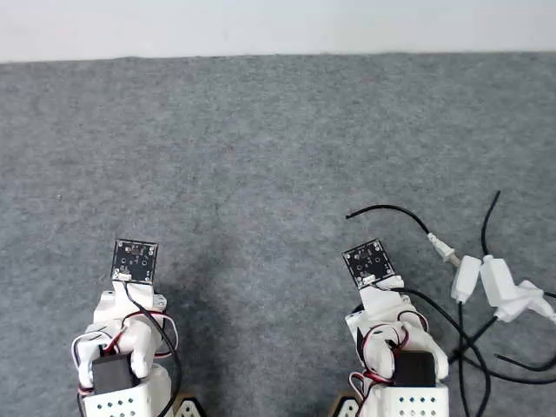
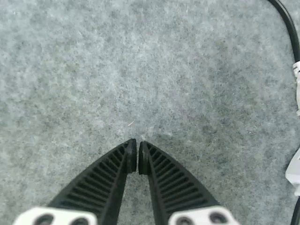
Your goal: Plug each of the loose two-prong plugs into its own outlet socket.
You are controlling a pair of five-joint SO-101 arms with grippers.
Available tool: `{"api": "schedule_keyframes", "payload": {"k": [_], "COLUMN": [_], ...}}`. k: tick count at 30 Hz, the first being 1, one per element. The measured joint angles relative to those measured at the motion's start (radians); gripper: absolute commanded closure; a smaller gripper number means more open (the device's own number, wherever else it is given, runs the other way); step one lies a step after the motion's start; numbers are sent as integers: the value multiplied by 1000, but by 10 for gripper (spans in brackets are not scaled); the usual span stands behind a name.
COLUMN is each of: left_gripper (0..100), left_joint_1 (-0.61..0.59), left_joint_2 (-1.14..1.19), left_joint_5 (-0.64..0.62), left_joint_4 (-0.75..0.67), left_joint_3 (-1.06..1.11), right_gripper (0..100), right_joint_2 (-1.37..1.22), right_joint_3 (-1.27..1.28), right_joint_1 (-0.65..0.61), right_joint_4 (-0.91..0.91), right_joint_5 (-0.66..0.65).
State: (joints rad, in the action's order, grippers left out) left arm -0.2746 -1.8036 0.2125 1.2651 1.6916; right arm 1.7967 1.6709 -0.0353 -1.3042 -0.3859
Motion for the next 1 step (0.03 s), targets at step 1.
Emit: {"api": "schedule_keyframes", "payload": {"k": [1], "left_gripper": [986], "left_joint_1": [0], "left_joint_2": [0], "left_joint_5": [0], "left_joint_4": [0], "left_joint_3": [0], "right_gripper": [990], "right_joint_2": [0], "right_joint_3": [0], "right_joint_1": [0], "right_joint_4": [0], "right_joint_5": [0]}}
